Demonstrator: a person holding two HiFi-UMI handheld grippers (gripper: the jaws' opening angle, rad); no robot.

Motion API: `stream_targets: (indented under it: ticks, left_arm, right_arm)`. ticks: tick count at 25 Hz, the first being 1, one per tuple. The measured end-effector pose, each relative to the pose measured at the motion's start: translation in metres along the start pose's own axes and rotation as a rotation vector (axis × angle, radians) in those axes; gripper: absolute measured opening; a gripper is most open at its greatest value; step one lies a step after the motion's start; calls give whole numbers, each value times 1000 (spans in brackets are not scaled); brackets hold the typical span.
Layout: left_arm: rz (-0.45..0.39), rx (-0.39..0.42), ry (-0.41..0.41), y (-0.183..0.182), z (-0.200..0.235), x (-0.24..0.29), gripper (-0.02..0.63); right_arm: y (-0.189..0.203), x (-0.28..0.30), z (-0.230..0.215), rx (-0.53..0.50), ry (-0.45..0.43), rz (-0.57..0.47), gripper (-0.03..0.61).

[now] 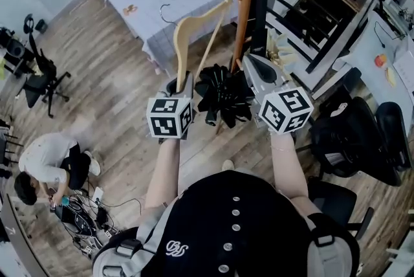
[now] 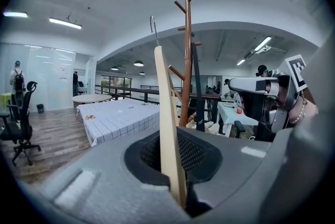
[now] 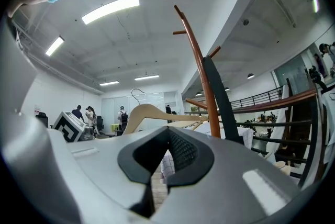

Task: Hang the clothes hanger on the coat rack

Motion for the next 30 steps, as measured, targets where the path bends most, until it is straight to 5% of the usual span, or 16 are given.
stream_targets:
  ticks: [11, 30]
  left_arm:
    - [1, 25, -44, -8, -2, 33, 17]
    - [8, 71, -1, -30, 12, 83, 17]
  right_arm:
    - [8, 14, -35, 21, -12, 14, 0]
    - [6, 48, -58, 31, 26, 22, 0]
Point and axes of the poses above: the fingertips, and each gripper's own axes: x forward along the fingers, z to its left, y out of its underside, the point moved 7 cm from there along -x, backward along the fingers, and after that the axes turned 2 degrees about -z, right-handed, at the moved point
